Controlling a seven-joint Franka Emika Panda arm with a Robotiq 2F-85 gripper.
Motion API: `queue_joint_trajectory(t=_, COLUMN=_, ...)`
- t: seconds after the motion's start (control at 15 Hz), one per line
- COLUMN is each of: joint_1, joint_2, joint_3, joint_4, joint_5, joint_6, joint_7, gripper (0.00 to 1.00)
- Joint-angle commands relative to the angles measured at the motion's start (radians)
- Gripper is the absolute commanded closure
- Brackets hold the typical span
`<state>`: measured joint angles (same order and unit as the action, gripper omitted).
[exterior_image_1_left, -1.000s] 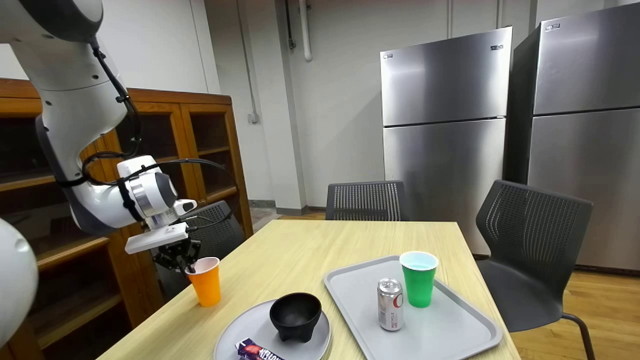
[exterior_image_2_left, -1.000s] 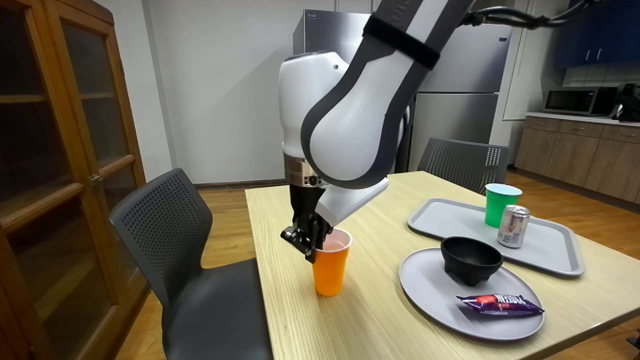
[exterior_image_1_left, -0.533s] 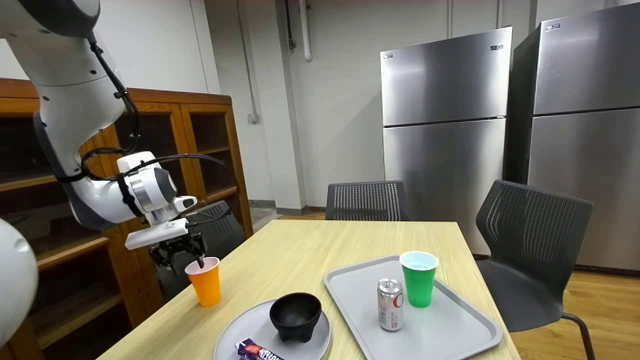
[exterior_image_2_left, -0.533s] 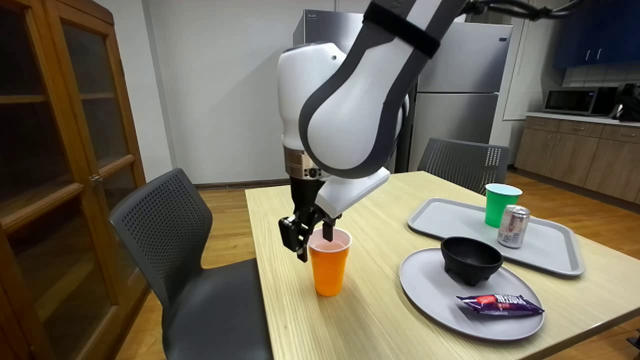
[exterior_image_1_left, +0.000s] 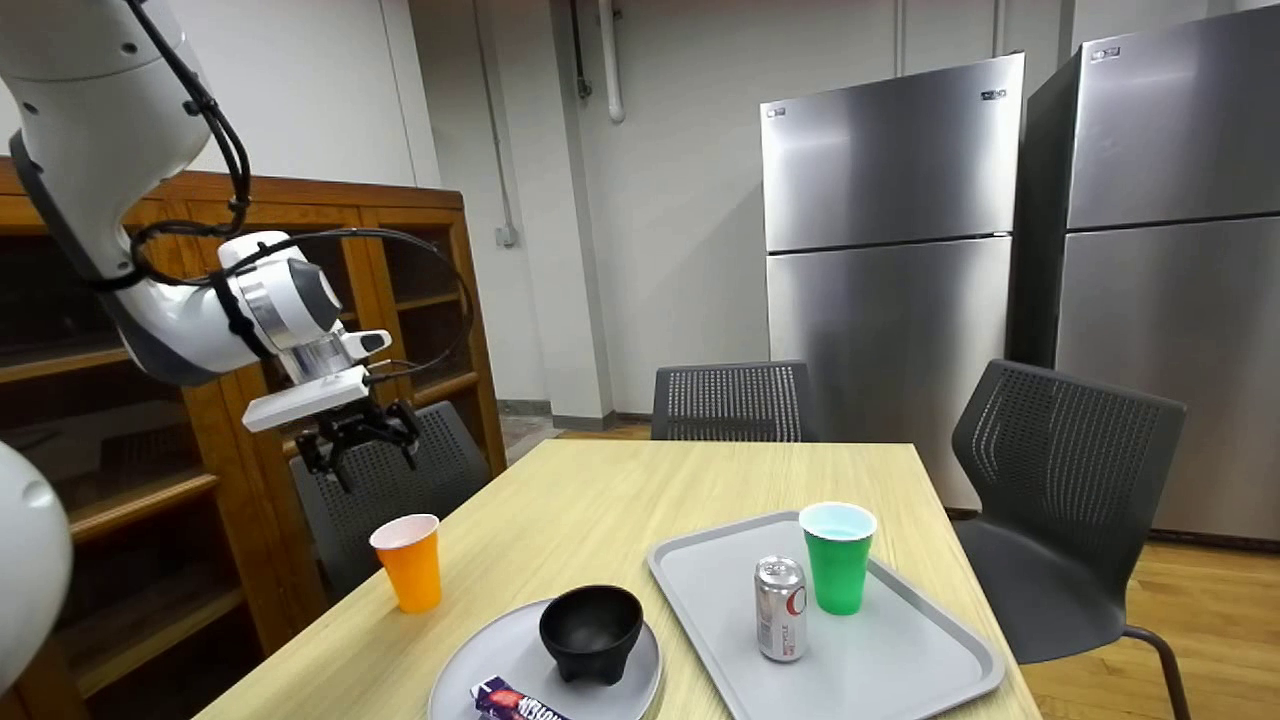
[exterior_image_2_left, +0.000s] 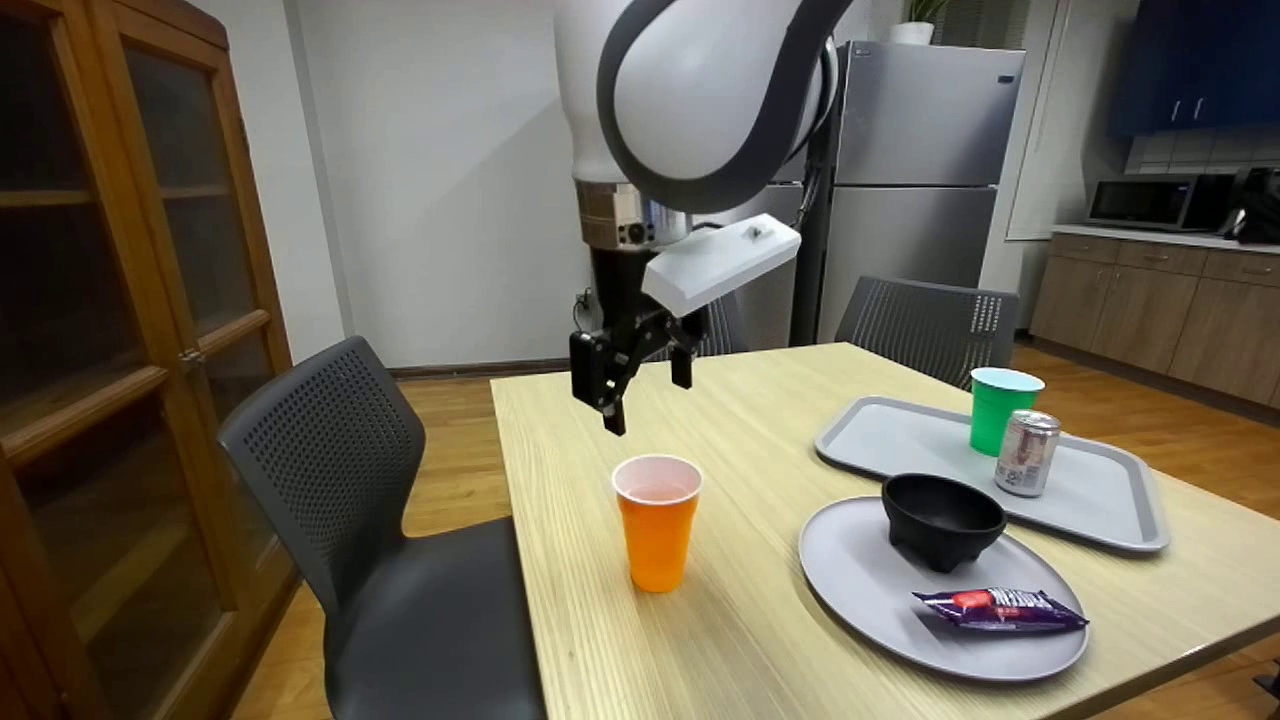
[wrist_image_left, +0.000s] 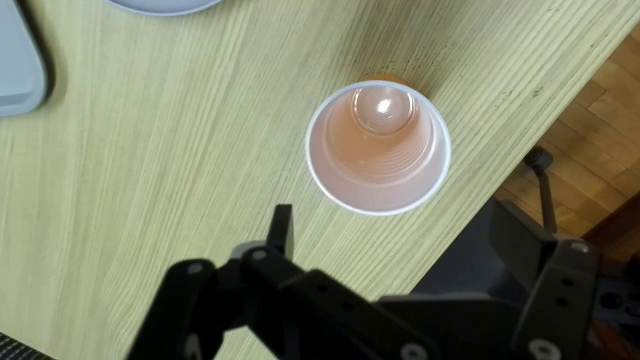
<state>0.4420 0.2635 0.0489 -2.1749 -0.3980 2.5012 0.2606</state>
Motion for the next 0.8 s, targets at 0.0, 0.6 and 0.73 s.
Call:
queue_joint_trajectory(t=0.0, joint_1=-0.065, joint_2=-0.097, joint_3=0.042, joint_4=-0.034, joint_5=0.029, joint_6=-0.091, joint_7=-0.013, gripper=0.0)
queue_joint_trajectory(t=0.6, joint_1=-0.24, joint_2=-0.229, joint_3=0.033, joint_4=-0.161, joint_5=0.271, joint_6=-0.045, joint_7=-0.114, gripper=0.0)
queue_joint_trajectory(t=0.73, joint_1=-0.275, joint_2=-0.239, joint_3=0.021, joint_4=-0.177, joint_5=0.294, joint_6=-0.047, joint_7=-0.125, gripper=0.0)
